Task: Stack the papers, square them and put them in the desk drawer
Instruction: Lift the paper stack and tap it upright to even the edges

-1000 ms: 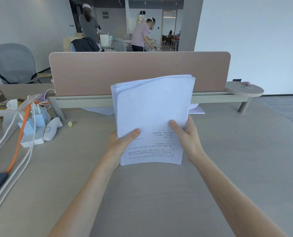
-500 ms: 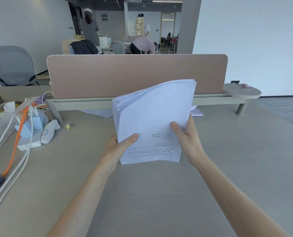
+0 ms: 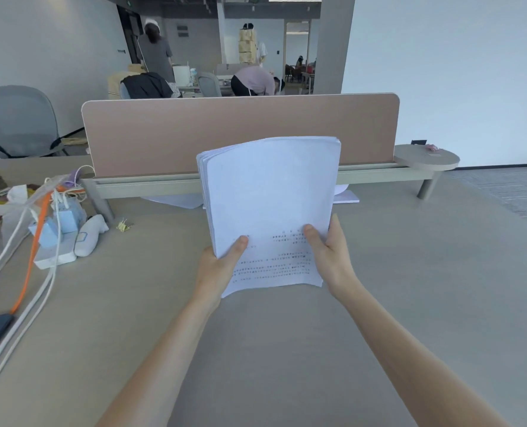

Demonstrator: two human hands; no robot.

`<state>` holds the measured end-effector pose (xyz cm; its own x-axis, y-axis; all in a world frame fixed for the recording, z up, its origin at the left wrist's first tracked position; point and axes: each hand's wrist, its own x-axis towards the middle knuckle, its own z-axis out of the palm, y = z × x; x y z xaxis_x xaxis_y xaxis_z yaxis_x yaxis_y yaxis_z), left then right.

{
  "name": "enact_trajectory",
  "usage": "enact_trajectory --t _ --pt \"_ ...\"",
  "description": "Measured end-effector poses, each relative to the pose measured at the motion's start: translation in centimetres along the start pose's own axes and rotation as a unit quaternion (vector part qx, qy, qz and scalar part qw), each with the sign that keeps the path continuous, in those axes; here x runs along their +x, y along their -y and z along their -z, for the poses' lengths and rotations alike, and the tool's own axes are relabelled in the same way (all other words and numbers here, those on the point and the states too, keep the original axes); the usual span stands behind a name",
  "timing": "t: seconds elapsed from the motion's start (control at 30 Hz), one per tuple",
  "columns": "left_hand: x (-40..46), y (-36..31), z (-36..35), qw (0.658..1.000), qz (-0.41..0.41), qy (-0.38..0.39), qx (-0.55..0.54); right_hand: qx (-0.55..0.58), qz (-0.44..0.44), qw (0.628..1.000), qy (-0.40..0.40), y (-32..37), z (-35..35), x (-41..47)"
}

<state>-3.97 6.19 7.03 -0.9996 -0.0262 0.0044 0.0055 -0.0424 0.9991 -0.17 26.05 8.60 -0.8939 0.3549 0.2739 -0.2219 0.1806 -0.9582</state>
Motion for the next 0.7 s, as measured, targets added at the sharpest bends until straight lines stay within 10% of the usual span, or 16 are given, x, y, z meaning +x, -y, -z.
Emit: enact_trajectory --t 0.7 --pt "8.0 1.8 -1.6 0.990 0.069 0.079 0.098 -0.032 -0.139 0.990 -0.019 -5.3 -0.2 5.7"
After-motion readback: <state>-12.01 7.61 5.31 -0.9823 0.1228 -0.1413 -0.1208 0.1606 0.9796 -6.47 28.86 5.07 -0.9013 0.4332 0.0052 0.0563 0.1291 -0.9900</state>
